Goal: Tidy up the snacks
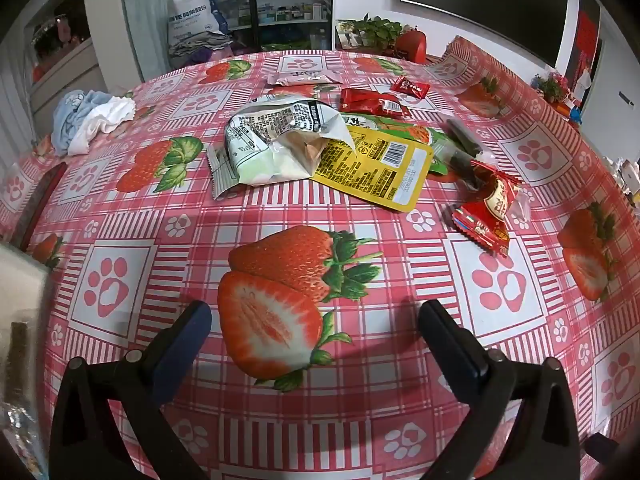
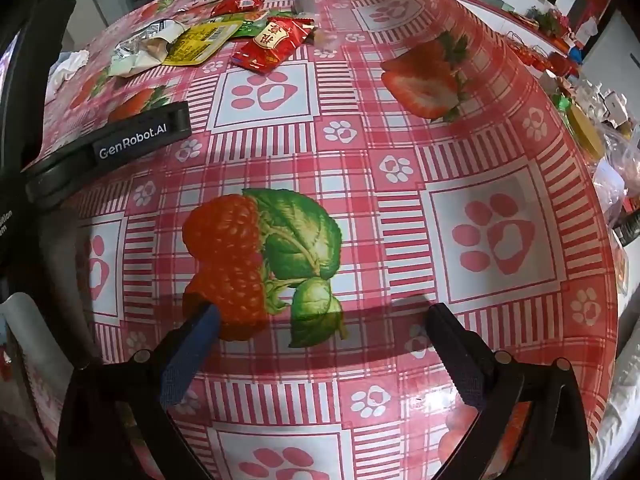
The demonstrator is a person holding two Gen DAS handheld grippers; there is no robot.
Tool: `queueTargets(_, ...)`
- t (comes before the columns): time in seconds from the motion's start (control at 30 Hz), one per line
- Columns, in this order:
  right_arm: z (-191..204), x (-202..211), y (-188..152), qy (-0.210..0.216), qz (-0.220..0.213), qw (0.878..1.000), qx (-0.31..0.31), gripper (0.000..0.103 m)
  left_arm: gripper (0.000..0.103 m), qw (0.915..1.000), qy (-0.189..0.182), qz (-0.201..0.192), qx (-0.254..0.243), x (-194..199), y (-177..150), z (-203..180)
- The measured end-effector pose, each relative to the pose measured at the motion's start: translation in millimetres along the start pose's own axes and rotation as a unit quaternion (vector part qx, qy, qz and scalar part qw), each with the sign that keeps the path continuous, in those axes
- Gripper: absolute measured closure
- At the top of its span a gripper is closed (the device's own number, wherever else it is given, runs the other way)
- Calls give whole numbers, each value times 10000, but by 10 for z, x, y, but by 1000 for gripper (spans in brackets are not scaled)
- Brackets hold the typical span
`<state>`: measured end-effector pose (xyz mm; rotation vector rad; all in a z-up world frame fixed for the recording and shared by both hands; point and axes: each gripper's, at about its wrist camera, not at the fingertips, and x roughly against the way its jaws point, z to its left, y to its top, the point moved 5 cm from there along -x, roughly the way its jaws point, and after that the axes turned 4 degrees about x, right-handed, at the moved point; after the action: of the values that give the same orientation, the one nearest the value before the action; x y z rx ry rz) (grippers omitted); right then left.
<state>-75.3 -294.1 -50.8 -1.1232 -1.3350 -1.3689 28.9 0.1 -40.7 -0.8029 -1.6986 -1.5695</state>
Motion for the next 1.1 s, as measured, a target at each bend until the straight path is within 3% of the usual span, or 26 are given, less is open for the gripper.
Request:
queueTargets(0.4, -129, -172, 174, 24, 203, 9998, -65, 0, 0, 10000, 0, 1, 0, 0, 0, 0)
queueTargets(1.1, -52, -202, 255, -4, 168, 9998, -86, 0, 0, 10000, -1, 1, 1, 0, 0, 0)
